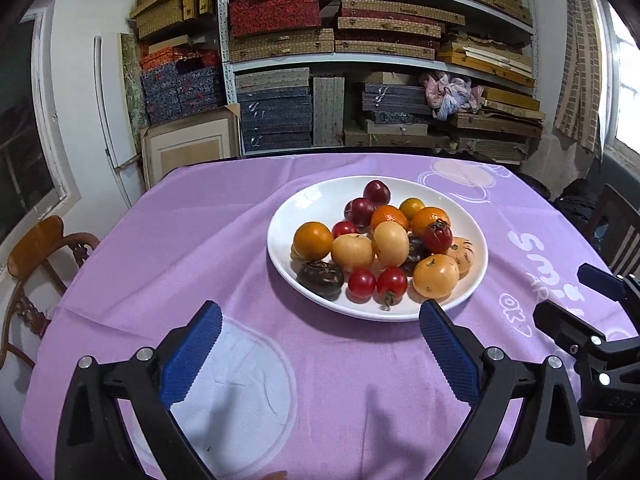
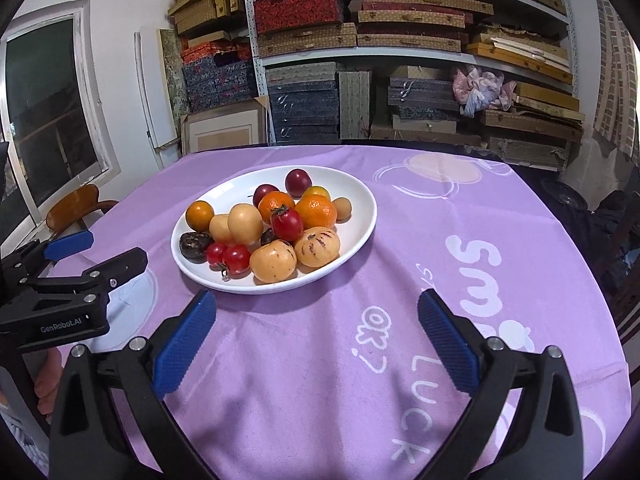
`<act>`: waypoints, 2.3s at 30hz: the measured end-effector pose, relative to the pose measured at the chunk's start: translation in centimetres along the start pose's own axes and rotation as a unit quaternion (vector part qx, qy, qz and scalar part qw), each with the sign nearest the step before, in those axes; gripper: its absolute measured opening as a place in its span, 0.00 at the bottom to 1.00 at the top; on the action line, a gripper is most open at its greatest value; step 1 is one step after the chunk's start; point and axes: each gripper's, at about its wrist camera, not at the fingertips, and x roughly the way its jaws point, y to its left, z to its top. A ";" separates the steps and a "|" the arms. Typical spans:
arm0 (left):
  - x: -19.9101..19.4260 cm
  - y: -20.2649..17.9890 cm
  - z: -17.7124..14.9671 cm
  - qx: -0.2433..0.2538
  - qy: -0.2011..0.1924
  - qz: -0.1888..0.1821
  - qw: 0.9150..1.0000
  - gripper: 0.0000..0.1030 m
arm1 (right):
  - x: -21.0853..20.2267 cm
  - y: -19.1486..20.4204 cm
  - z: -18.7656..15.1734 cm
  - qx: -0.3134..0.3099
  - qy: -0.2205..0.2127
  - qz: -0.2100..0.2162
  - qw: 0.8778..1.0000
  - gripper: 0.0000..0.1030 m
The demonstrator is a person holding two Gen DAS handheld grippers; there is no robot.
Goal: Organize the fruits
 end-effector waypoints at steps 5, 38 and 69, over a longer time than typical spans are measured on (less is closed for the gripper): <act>-1.9 -0.2 -0.6 0.007 -0.017 -0.033 0.999 0.97 | -0.8 0.0 -0.9 0.007 0.002 0.004 1.000 0.96; -1.6 -2.9 -3.4 0.033 0.009 -0.033 0.999 0.97 | -1.0 -0.1 -1.5 0.003 -0.001 -0.016 1.000 0.96; -0.6 -1.3 -3.3 0.003 0.024 -0.023 0.999 0.97 | -0.3 0.1 -2.0 -0.007 0.006 -0.021 1.000 0.96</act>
